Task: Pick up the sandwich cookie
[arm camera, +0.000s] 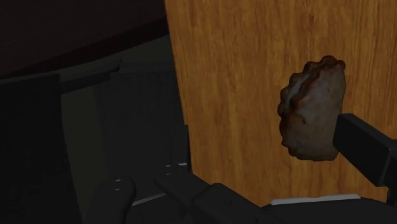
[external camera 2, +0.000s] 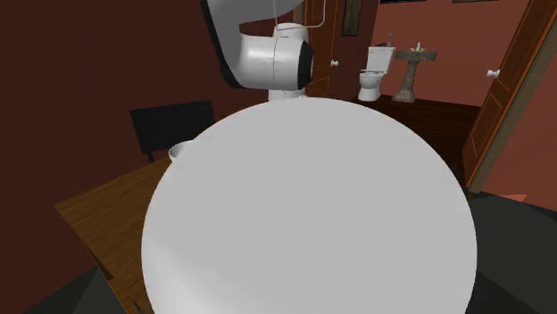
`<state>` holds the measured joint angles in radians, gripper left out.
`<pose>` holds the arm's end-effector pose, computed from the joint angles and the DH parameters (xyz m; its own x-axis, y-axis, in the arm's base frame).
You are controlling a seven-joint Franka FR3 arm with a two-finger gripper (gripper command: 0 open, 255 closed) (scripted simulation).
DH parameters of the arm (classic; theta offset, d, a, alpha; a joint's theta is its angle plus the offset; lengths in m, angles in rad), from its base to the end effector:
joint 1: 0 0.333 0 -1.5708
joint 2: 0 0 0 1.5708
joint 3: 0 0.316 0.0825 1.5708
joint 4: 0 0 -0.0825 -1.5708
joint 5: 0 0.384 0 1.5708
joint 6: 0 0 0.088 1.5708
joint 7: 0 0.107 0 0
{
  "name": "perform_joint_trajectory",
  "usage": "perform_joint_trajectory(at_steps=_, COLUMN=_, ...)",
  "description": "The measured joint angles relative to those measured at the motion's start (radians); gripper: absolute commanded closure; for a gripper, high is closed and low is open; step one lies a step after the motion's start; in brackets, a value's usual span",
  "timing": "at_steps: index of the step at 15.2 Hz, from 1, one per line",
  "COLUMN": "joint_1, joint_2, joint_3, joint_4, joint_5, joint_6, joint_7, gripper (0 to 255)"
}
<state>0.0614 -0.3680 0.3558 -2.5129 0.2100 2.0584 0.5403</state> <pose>0.3721 0.1757 0.3944 0.9600 -0.2560 -0.1132 -0.2564 -0.9665 0.0112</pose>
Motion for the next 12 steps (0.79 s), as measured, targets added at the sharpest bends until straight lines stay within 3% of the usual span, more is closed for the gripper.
perform_joint_trajectory(at_steps=5, joint_1=0.006, joint_2=0.184, joint_3=0.069, joint_4=0.042, joint_5=0.006, joint_6=0.126, joint_7=0.130, gripper=0)
perform_joint_trajectory(at_steps=12, joint_1=0.032, joint_2=0.472, joint_3=0.118, joint_4=0.145, joint_5=-0.055, joint_6=0.286, joint_7=0.326, gripper=0)
